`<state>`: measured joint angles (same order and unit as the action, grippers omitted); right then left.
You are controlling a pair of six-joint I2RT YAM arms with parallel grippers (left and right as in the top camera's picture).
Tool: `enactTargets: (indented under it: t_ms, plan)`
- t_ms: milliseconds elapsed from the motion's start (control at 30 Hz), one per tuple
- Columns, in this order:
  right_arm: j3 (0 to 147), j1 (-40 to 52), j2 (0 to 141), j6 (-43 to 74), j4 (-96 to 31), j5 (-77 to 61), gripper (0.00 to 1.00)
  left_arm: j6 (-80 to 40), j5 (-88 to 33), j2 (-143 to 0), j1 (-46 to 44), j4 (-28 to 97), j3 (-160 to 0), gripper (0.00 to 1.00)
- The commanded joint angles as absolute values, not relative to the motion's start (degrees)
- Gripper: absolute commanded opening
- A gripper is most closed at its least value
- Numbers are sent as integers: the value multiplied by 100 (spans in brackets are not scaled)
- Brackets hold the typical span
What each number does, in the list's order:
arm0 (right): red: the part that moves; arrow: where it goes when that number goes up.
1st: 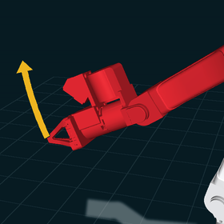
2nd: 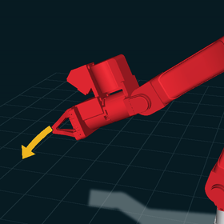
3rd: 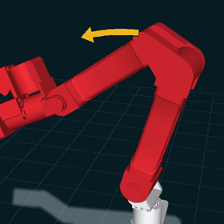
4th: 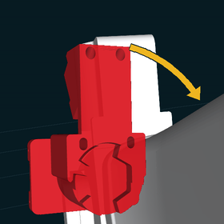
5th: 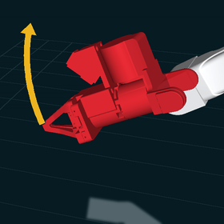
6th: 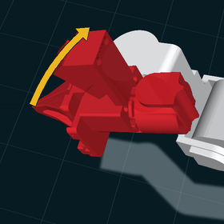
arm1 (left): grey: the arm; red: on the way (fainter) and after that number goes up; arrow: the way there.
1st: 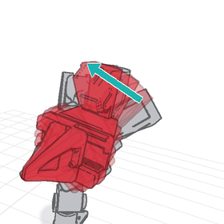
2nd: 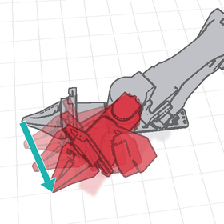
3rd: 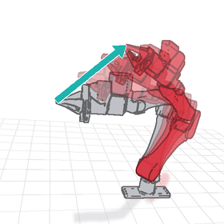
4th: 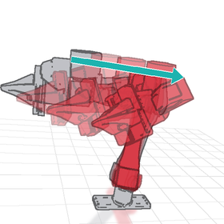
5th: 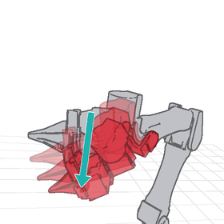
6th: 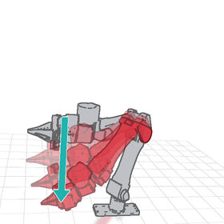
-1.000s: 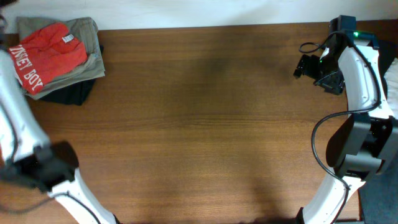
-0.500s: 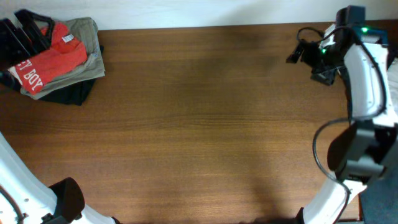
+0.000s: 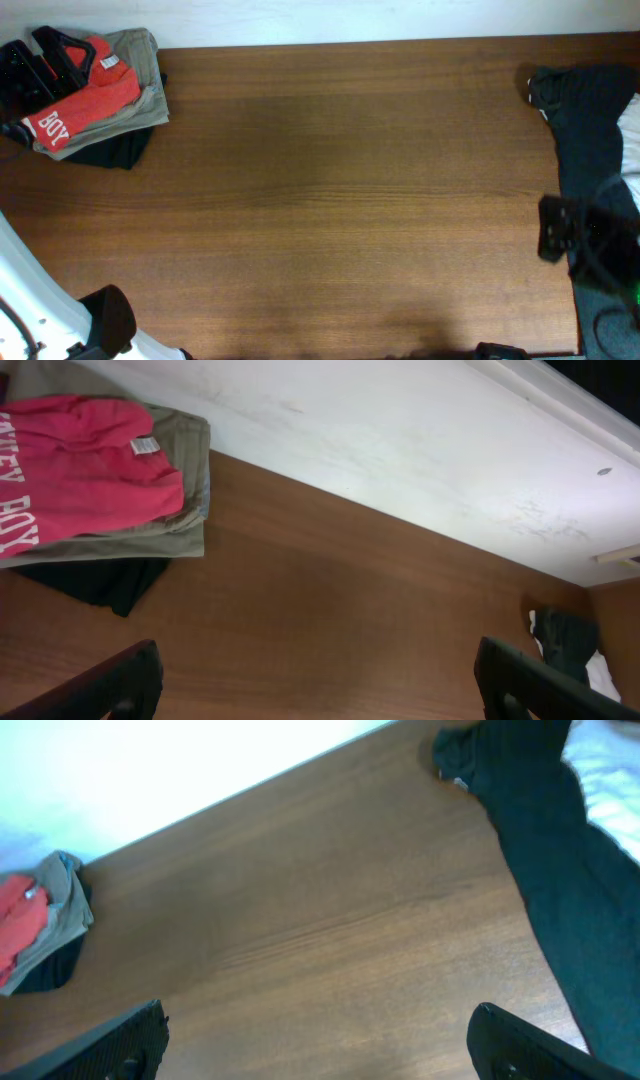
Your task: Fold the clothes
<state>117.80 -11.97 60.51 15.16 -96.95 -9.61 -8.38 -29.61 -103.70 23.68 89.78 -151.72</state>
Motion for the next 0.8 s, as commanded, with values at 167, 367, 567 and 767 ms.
enactTargets:
  t_ms: [167,367,567,767]
  plan:
    - [11756,-1236,5618,1483,-9730,-768,99,-805,-3022,-10315,2394,8969,-15155,99]
    - [11756,-1236,5577,1527,-9730,-320,99,-805,-3022,-10315,2394,8969,-15155,99]
    - [11754,-1157,5430,1529,-9714,-235,99,-805,-3022,-10315,2394,8969,-15155,99]
    - [10213,-642,5022,1671,-8082,-161,99,-805,-3022,-10315,2394,8969,-15155,99]
